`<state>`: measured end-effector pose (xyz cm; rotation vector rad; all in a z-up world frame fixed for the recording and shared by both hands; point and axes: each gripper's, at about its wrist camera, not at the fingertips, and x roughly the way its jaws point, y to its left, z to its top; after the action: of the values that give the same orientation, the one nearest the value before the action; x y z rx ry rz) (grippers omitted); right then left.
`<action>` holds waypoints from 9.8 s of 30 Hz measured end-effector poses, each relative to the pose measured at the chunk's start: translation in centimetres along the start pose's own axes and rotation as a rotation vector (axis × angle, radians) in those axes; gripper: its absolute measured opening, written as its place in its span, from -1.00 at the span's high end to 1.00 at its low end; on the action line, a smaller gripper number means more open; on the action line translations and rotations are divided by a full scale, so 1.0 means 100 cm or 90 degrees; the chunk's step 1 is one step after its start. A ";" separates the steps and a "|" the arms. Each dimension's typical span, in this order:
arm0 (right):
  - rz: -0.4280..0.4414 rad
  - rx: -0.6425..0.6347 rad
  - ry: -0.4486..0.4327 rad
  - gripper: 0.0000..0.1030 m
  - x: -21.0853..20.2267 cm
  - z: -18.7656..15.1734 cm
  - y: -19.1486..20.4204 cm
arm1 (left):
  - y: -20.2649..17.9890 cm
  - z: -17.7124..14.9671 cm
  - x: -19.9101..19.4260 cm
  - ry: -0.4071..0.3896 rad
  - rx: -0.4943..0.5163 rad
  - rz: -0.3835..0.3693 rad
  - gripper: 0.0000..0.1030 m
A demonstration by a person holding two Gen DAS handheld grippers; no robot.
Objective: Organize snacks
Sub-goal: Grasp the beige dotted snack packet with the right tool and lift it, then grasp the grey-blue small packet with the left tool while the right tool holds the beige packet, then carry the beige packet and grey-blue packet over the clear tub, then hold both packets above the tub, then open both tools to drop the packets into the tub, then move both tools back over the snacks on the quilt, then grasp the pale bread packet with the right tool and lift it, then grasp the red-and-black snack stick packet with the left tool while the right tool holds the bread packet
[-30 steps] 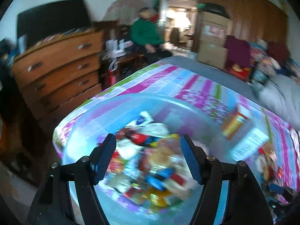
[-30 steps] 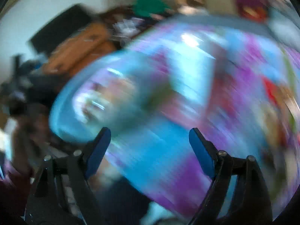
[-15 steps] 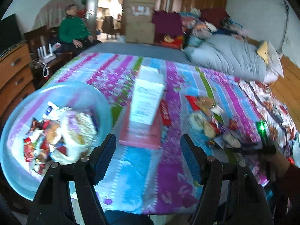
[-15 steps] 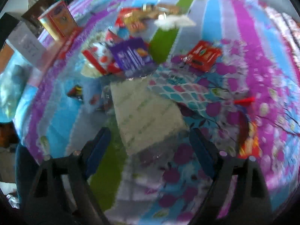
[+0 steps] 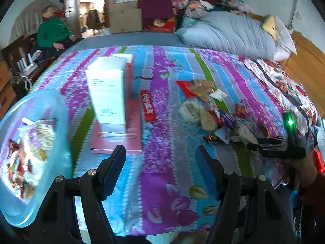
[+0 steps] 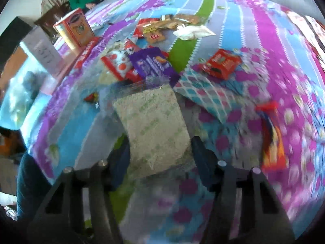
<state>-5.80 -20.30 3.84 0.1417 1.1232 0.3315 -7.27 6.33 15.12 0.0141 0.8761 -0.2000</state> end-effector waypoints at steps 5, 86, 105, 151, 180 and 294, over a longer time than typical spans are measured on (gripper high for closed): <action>-0.053 0.042 -0.019 -0.16 -0.017 -0.029 0.004 | -0.036 0.005 0.046 0.024 0.059 -0.054 -0.35; 0.282 -0.334 -0.213 0.00 -0.088 0.180 0.449 | 0.278 -0.014 -0.179 -0.342 -0.298 0.222 0.43; 0.283 -0.360 -0.146 0.00 -0.056 0.176 0.499 | 0.310 -0.036 -0.163 -0.311 -0.336 0.239 0.43; 0.290 -0.365 -0.116 0.00 -0.038 0.172 0.516 | 0.314 -0.025 -0.148 -0.262 -0.342 0.287 0.46; 0.312 -0.363 -0.160 -0.20 -0.058 0.121 0.477 | 0.303 -0.044 -0.152 -0.305 -0.335 0.280 -0.40; -0.208 -0.027 -0.029 -0.16 0.005 -0.014 0.005 | -0.093 -0.032 0.125 0.082 0.028 -0.168 0.67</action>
<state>-6.96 -19.70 2.98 -0.0720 1.0731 0.0611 -3.65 -4.55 4.16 -0.0487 1.0012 -0.4683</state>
